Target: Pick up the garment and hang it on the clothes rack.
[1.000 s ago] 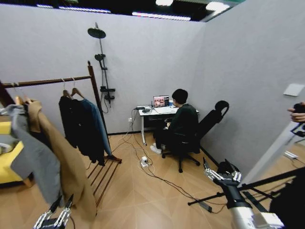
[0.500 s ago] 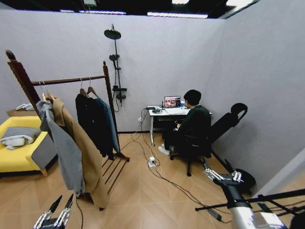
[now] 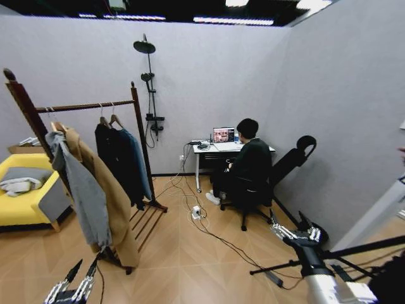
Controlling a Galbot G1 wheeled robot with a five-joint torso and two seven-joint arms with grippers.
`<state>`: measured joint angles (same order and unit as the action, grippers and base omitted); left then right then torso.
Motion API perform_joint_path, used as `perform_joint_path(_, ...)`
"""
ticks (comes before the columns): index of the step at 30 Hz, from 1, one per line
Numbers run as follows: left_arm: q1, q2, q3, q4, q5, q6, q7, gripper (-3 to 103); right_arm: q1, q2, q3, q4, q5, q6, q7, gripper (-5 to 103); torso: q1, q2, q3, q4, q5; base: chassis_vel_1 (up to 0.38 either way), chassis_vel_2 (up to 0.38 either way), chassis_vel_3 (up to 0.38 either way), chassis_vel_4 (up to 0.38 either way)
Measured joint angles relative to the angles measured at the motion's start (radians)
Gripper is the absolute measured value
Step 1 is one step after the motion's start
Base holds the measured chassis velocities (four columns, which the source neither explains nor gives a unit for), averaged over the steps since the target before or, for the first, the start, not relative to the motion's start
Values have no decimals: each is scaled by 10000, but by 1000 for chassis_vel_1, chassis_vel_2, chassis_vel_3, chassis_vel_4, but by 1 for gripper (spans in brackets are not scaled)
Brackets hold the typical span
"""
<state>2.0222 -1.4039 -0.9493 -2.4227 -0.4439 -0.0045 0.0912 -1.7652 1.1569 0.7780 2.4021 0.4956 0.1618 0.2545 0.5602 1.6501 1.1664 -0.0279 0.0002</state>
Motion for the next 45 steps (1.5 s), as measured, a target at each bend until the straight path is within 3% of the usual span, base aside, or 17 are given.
perform_joint_path(33,0,1,0,0,0,0,-7,46,2,0,-2,0,0,0,-1,100,5,-4,2,0,-2,-20,-12,-29,-30)
perform_joint_path(45,0,1,-1,0,0,0,-8,46,2,0,-2,0,0,0,-2,100,3,-3,0,1,-6,142,-147,-140,139)
